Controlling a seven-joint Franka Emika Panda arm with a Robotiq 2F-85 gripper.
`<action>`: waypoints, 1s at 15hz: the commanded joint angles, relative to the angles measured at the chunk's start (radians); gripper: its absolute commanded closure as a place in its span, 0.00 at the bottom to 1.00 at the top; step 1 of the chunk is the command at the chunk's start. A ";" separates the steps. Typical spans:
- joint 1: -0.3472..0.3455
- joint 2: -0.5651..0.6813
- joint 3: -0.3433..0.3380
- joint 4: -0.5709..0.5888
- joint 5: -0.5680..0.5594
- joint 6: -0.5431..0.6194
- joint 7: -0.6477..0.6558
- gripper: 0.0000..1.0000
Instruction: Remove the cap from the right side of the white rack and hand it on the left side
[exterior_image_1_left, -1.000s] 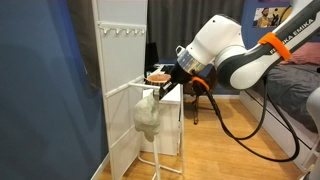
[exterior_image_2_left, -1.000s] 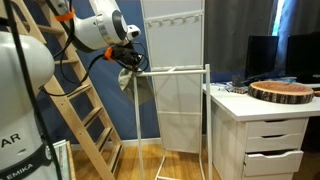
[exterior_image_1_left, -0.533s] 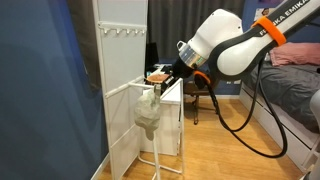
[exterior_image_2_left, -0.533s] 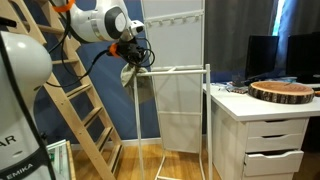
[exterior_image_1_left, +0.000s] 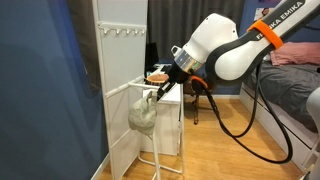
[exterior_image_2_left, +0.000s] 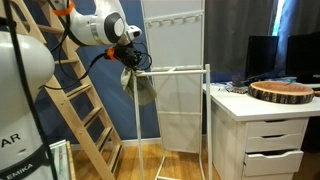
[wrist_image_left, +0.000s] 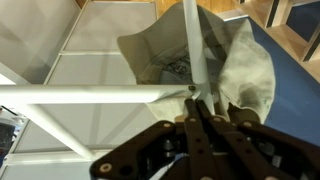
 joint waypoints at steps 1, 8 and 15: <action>-0.009 0.023 -0.025 0.020 -0.018 0.020 -0.036 0.99; 0.026 0.076 -0.069 0.030 -0.017 0.121 -0.114 0.99; 0.104 0.124 -0.145 0.038 -0.031 0.168 -0.264 0.99</action>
